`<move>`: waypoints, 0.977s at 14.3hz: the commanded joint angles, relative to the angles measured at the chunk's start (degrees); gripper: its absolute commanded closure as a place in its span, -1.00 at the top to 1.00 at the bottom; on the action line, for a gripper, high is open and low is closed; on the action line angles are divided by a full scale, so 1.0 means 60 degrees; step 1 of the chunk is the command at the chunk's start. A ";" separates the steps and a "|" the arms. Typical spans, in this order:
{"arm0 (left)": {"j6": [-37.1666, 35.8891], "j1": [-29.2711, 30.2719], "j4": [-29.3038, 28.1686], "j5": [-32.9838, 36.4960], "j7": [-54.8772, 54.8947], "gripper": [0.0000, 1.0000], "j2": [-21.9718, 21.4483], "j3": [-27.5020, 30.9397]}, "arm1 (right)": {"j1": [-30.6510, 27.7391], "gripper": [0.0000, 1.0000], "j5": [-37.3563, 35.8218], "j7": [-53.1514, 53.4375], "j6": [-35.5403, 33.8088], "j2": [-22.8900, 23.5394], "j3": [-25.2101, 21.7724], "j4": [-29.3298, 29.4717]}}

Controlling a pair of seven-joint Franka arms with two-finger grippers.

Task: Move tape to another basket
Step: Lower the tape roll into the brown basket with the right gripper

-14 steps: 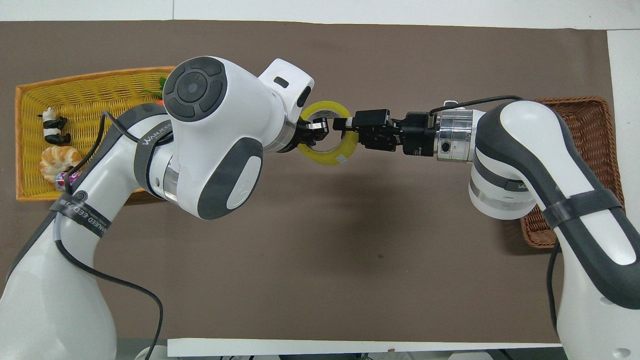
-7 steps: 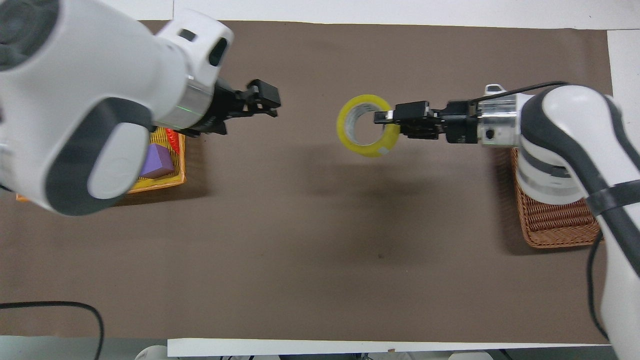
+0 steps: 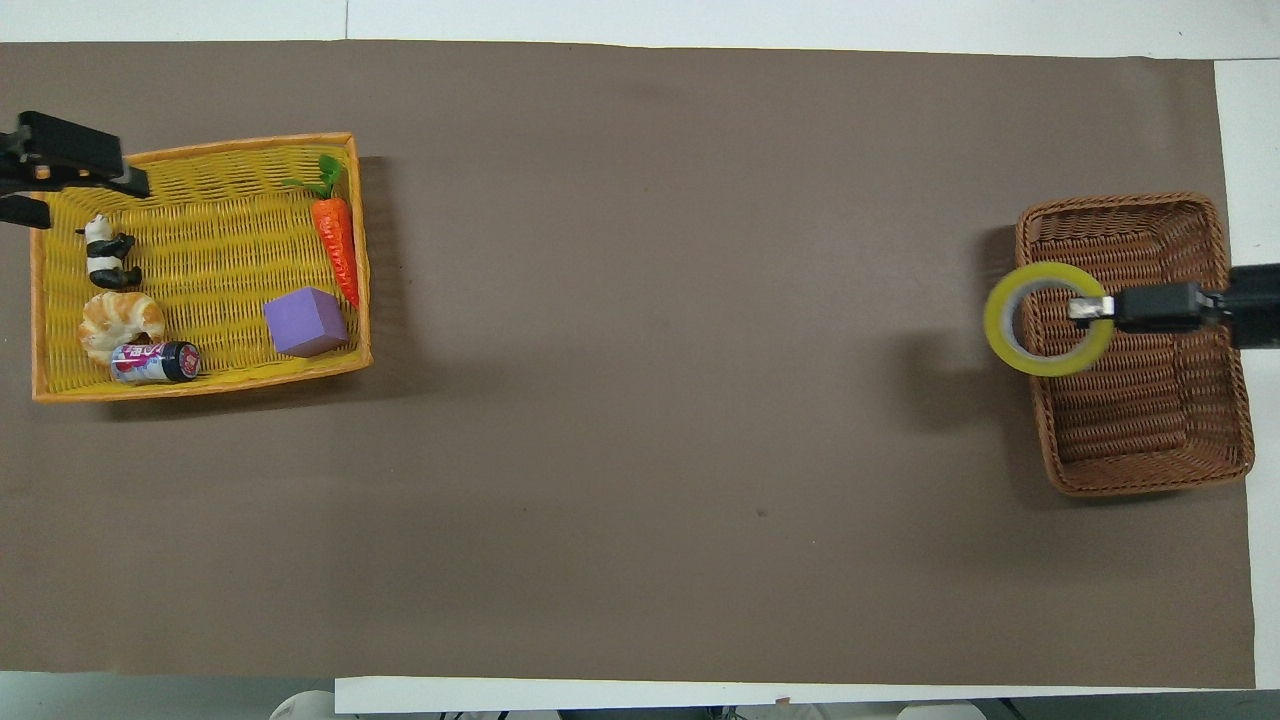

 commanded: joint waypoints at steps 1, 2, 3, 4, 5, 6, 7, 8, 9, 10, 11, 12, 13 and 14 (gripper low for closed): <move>-0.0182 0.0332 -0.0307 0.0460 0.0085 1.00 -0.0221 -0.0171 | -0.0858 -1.00 -0.0328 -0.1193 -0.0903 0.1134 0.0144 0.0877; -0.0096 0.0332 -0.0366 0.0490 0.0100 1.00 -0.0236 -0.0171 | -0.0888 -1.00 -0.0358 -0.1269 -0.0845 0.1135 0.0144 0.0819; -0.0081 0.0346 -0.0366 0.0519 0.0100 1.00 -0.0236 -0.0171 | -0.0990 -1.00 -0.0372 -0.1386 -0.0830 0.1251 0.0144 0.0804; -0.0081 0.0419 -0.0410 0.0563 0.0100 1.00 -0.0236 -0.0156 | -0.1237 -1.00 -0.0416 -0.1691 -0.0858 0.1455 0.0144 0.0890; -0.0052 0.0637 -0.0381 0.0737 0.0086 1.00 -0.0236 -0.0098 | -0.1428 -1.00 -0.0446 -0.1927 -0.0844 0.1747 0.0144 0.1036; -0.0051 0.0741 -0.0323 0.0870 0.0129 1.00 -0.0236 -0.0098 | -0.1459 -1.00 -0.0475 -0.2030 -0.0830 0.1909 0.0144 0.1125; -0.0066 0.0742 -0.0308 0.0914 0.0115 1.00 -0.0294 -0.0098 | -0.1445 -1.00 -0.0490 -0.2118 -0.0670 0.1940 0.0144 0.1140; -0.0095 0.0742 -0.0322 0.0915 0.0100 1.00 -0.0338 -0.0098 | -0.1445 -1.00 -0.0504 -0.2192 -0.0552 0.1955 0.0144 0.1140; -0.0139 0.0742 -0.0366 0.0915 0.0100 1.00 -0.0367 -0.0098 | -0.1431 -1.00 -0.0635 -0.2309 -0.0392 0.1970 0.0144 0.1140; -0.0241 0.0713 -0.0381 0.0915 0.0100 1.00 -0.0396 -0.0098 | -0.1401 -1.00 -0.0665 -0.2411 -0.0202 0.1970 0.0144 0.1111; -0.0314 0.0655 -0.0381 0.0915 0.0100 1.00 -0.0411 -0.0098 | -0.1358 -1.00 -0.0666 -0.2412 -0.0098 0.2013 0.0159 0.1067; -0.0329 0.0654 -0.0337 0.0915 0.0129 1.00 -0.0426 -0.0098 | -0.1299 -1.00 -0.0651 -0.2412 0.0062 0.2043 0.0159 0.1038; -0.0359 0.0582 -0.0337 0.0915 0.0129 1.00 -0.0455 -0.0098 | -0.1270 -1.00 -0.0622 -0.2427 0.0122 0.2028 0.0188 0.0922; -0.0417 0.0450 -0.0337 0.0929 0.0129 1.00 -0.0571 -0.0112 | -0.1211 -1.00 -0.0607 -0.2427 0.0239 0.2014 0.0203 0.0819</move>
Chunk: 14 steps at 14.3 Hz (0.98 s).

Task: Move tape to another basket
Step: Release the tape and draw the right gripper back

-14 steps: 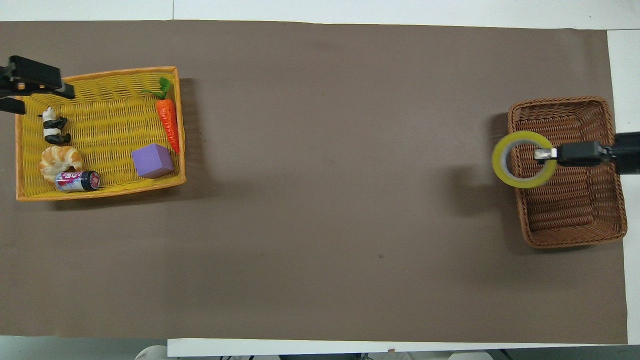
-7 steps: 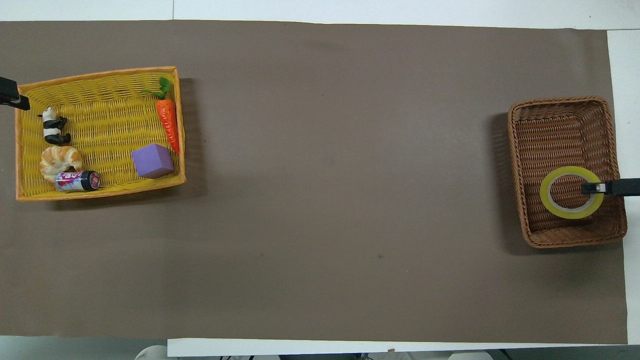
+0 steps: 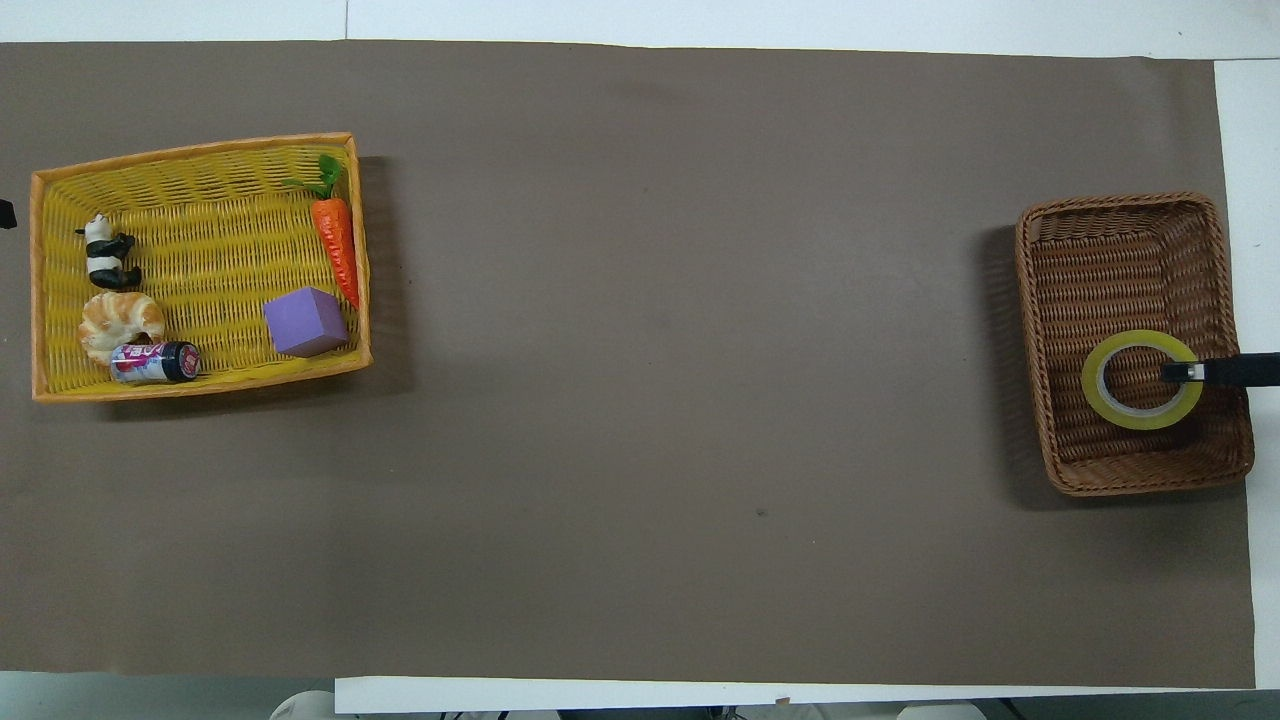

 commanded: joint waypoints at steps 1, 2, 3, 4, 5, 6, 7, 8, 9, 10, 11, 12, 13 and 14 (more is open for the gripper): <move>-0.0182 -0.0235 -0.0166 0.0210 0.0091 1.00 -0.0463 -0.0061 | 0.0017 -1.00 -0.0078 -0.0189 0.0213 -0.0024 0.0158 -0.0134; -0.0225 -0.0207 -0.0108 0.0253 0.0135 1.00 -0.0580 -0.0134 | 0.0090 -1.00 -0.0049 -0.0189 0.0228 -0.0053 0.0158 -0.0235; -0.0226 -0.0177 -0.0166 0.0181 0.0164 1.00 -0.0900 -0.0178 | 0.0134 -1.00 -0.0049 -0.0189 0.0272 -0.0082 0.0158 -0.0367; -0.0269 -0.0163 -0.0224 0.0151 0.0266 1.00 -0.1164 -0.0179 | 0.0149 -1.00 -0.0049 -0.0218 0.0403 -0.0082 0.0158 -0.0470; -0.0560 -0.0148 -0.0225 0.0151 0.0368 1.00 -0.1341 -0.0179 | 0.0149 -0.98 -0.0078 -0.0276 0.0491 -0.0097 0.0158 -0.0500; -0.0911 -0.0133 -0.0152 0.0195 0.0485 1.00 -0.1444 -0.0179 | 0.0163 -0.77 -0.0194 -0.0320 0.0579 -0.0082 0.0158 -0.0486; -0.1001 -0.0119 -0.0122 0.0181 0.0617 1.00 -0.1489 -0.0179 | 0.0178 -0.36 -0.0253 -0.0321 0.0740 -0.0082 0.0158 -0.0485; -0.1031 -0.0104 -0.0108 0.0166 0.0691 1.00 -0.1489 -0.0208 | 0.0381 0.61 -0.0486 -0.0335 0.0799 -0.0082 0.0158 -0.0456; -0.1032 -0.0075 -0.0107 0.0166 0.0706 1.00 -0.1474 -0.0266 | 0.0514 0.99 -0.0735 -0.0350 0.0988 -0.0082 0.0158 -0.0442; -0.1119 -0.0002 -0.0049 0.0224 0.0706 1.00 -0.1431 -0.0455 | 0.0530 0.99 -0.0940 -0.0350 0.1251 -0.0082 0.0158 -0.0441; -0.1264 0.0129 0.0038 0.0239 0.0706 1.00 -0.1387 -0.0617 | 0.0559 0.99 -0.1015 -0.0350 0.1355 -0.0082 0.0158 -0.0398; -0.1251 0.0116 0.0053 0.0239 0.0721 1.00 -0.1372 -0.0647 | 0.0588 0.99 -0.1030 -0.0350 0.1487 -0.0082 0.0158 -0.0354; -0.1208 0.0058 0.0054 0.0239 0.0721 1.00 -0.1343 -0.0647 | 0.0603 0.99 -0.1088 -0.0336 0.1648 -0.0097 0.0173 -0.0267; -0.1207 0.0028 0.0054 0.0239 0.0721 1.00 -0.1284 -0.0647 | 0.0835 0.99 -0.1306 -0.0321 0.1780 -0.0126 0.0188 -0.0106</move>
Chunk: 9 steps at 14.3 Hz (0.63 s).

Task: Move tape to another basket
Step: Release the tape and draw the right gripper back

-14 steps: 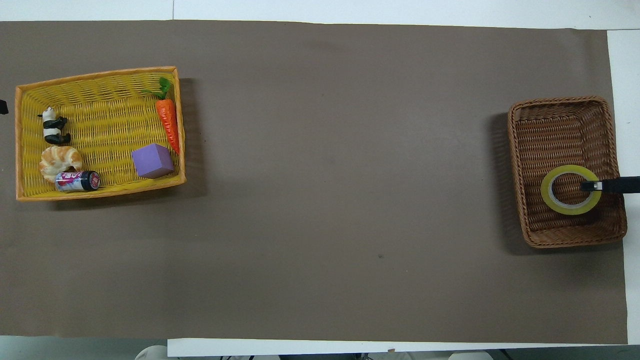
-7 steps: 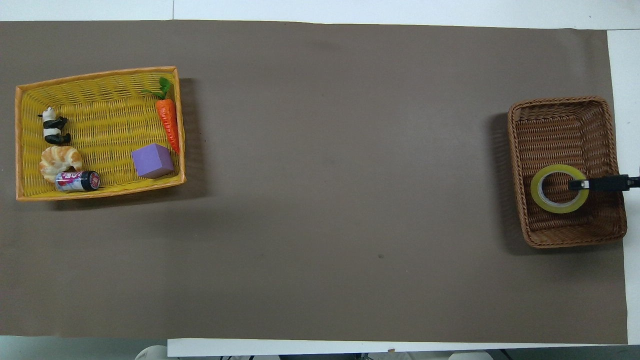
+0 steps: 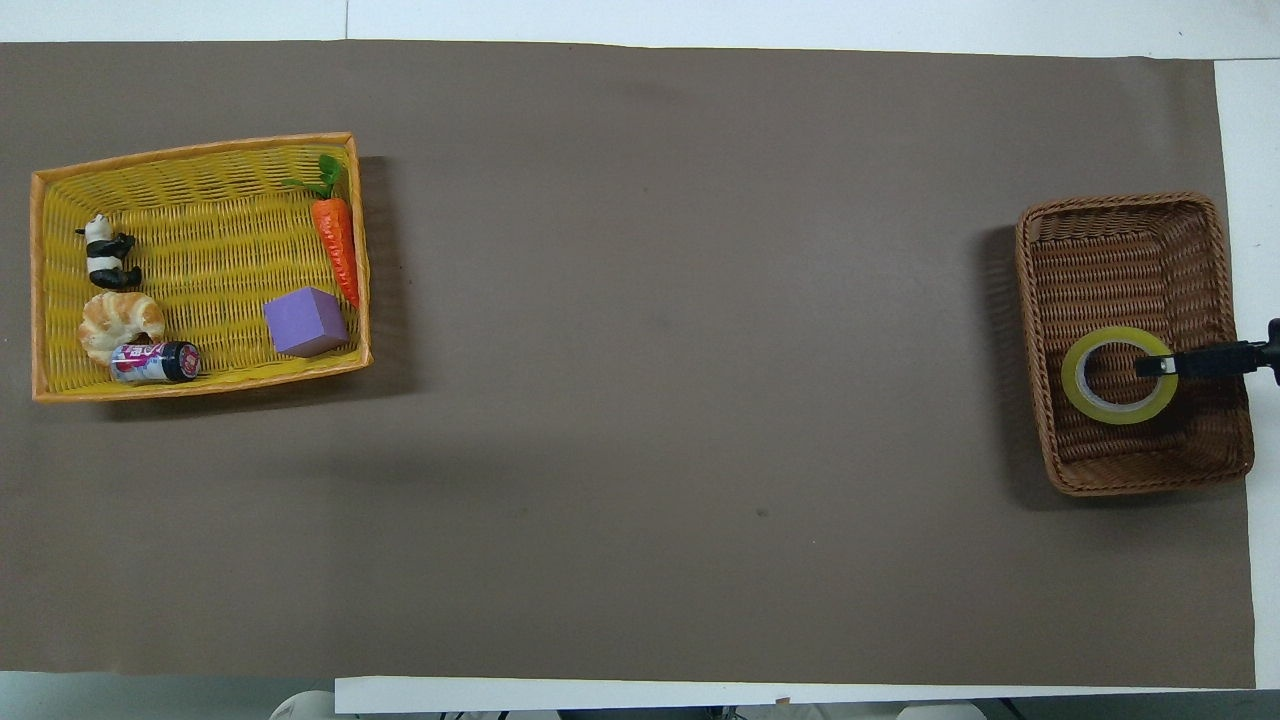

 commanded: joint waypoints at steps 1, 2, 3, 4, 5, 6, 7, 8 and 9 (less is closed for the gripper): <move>-0.0183 0.0079 0.0054 0.0195 0.0177 1.00 0.0131 -0.0161 | 0.0371 0.99 -0.0732 -0.0172 0.0414 -0.0250 0.0119 0.0242; -0.0198 0.0064 0.0054 0.0195 0.0192 1.00 0.0131 -0.0162 | 0.0475 0.99 -0.1112 -0.0099 0.0691 -0.0512 0.0119 0.0258; -0.0169 0.0049 0.0054 0.0180 0.0192 1.00 0.0160 -0.0162 | 0.0549 0.99 -0.1435 -0.0055 0.0911 -0.0718 0.0119 0.0258; -0.0154 0.0049 0.0054 0.0166 0.0192 1.00 0.0291 -0.0162 | 0.0709 0.99 -0.1758 0.0033 0.1000 -0.0937 0.0119 0.0258; -0.0154 0.0049 0.0054 0.0166 0.0192 1.00 0.0336 -0.0162 | 0.0885 0.99 -0.2094 0.0135 0.1132 -0.1186 0.0104 0.0287; -0.0125 0.0049 0.0054 0.0151 0.0192 1.00 0.0366 -0.0162 | 0.1031 0.99 -0.2605 0.0310 0.1380 -0.1508 0.0104 0.0288; -0.0125 0.0020 0.0054 0.0151 0.0192 1.00 0.0395 -0.0162 | 0.1149 0.99 -0.3060 0.0587 0.1513 -0.1830 0.0104 0.0288; -0.0154 0.0020 0.0083 0.0136 0.0206 1.00 0.0482 -0.0162 | 0.1237 0.99 -0.3471 0.0953 0.1528 -0.2123 0.0104 0.0288; -0.0197 0.0020 0.0287 0.0136 0.0206 1.00 0.0657 -0.0162 | 0.1252 0.99 -0.3895 0.1377 0.1529 -0.2547 0.0104 0.0288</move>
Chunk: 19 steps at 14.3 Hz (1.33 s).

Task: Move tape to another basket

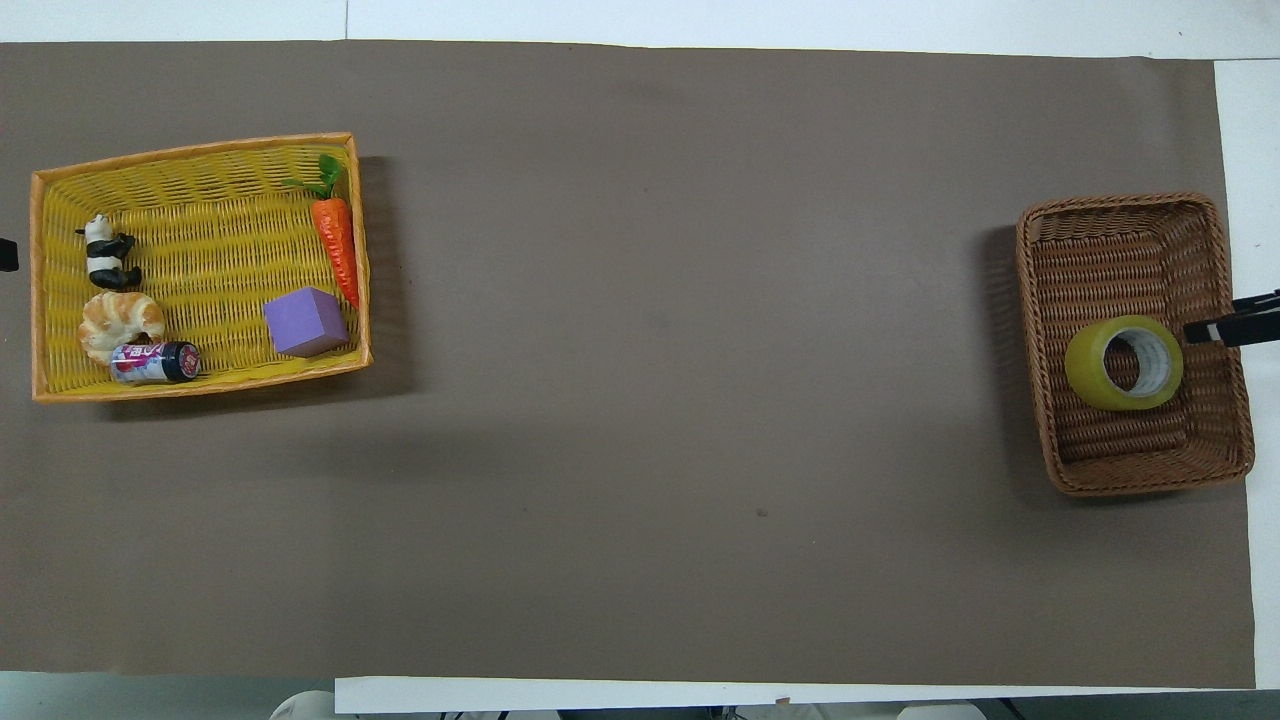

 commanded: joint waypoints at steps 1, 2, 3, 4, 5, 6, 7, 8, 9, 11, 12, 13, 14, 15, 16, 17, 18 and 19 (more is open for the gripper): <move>-0.0289 0.0020 0.0358 0.0135 0.0156 1.00 0.0299 -0.0048 | 0.0016 0.99 -0.1044 0.1011 0.0156 -0.1111 0.0086 -0.0183; -0.0406 0.0034 0.0388 0.0149 0.0185 1.00 0.0300 -0.0048 | 0.0031 0.99 -0.1482 0.1609 0.0040 -0.1361 0.0115 0.0020; -0.0436 0.0049 0.0388 0.0164 0.0273 1.00 0.0300 -0.0048 | 0.0132 0.99 -0.2066 0.2529 -0.0280 -0.1624 0.0130 0.0254; -0.0436 0.0078 0.0388 0.0121 0.0331 1.00 0.0271 -0.0048 | 0.0394 0.99 -0.2391 0.3451 -0.0690 -0.1743 0.0130 0.0561; -0.0436 0.0151 0.0374 0.0091 0.0376 1.00 0.0314 -0.0048 | 0.0672 0.99 -0.2641 0.4650 -0.1491 -0.1817 0.0145 0.0999; -0.0306 0.0036 0.0272 0.0062 0.0405 1.00 0.0300 -0.0048 | 0.1038 0.99 -0.2977 0.5677 -0.2181 -0.1817 0.0159 0.1468; -0.0319 0.0020 0.0170 0.0047 0.0405 1.00 0.0242 -0.0034 | 0.1418 0.99 -0.3314 0.6485 -0.2652 -0.1803 0.0203 0.1951; -0.0305 -0.0067 -0.0020 0.0076 0.0376 1.00 0.0183 -0.0034 | 0.1741 0.99 -0.3462 0.6942 -0.2990 -0.1788 0.0203 0.2304; -0.0305 -0.0111 -0.0051 0.0120 0.0376 1.00 0.0168 -0.0034 | 0.2020 0.99 -0.3435 0.7049 -0.3269 -0.1774 0.0203 0.2627; -0.0435 0.0019 -0.0095 0.0120 0.0332 1.00 0.0139 0.0024 | 0.2154 0.99 -0.2984 0.7093 -0.3812 -0.1861 0.0131 0.2806; -0.0422 0.0049 -0.0124 0.0120 0.0347 1.00 0.0095 0.0025 | 0.2648 0.99 -0.2922 0.7152 -0.3973 -0.1977 -0.0131 0.2675; -0.0422 0.0078 -0.0124 0.0120 0.0332 1.00 0.0095 0.0025 | 0.2798 0.99 -0.2951 0.7428 -0.3961 -0.2182 -0.0148 0.2297; -0.0422 0.0064 -0.0124 0.0120 0.0332 1.00 0.0095 0.0025 | 0.2785 0.99 -0.2966 0.7822 -0.3873 -0.2416 -0.0148 0.1771; -0.0422 0.0049 -0.0124 0.0120 0.0332 1.00 0.0095 0.0025 | 0.2886 0.99 -0.2980 0.7869 -0.3742 -0.2491 -0.0177 0.1548; -0.0422 0.0006 -0.0124 0.0120 0.0347 1.00 0.0095 0.0025 | 0.2989 0.99 -0.3038 0.7870 -0.3741 -0.2477 -0.0178 0.1560; -0.0422 -0.0009 -0.0124 0.0120 0.0332 1.00 0.0095 0.0025 | 0.3091 0.99 -0.3199 0.7899 -0.3741 -0.2448 -0.0149 0.1648; -0.0422 -0.0009 -0.0124 0.0120 0.0332 1.00 0.0095 0.0025 | 0.3121 0.99 -0.3331 0.7914 -0.3726 -0.2433 -0.0119 0.1663; -0.0422 0.0020 -0.0124 0.0120 0.0347 1.00 0.0095 0.0025 | 0.3121 0.99 -0.3332 0.7914 -0.3712 -0.2447 -0.0119 0.1634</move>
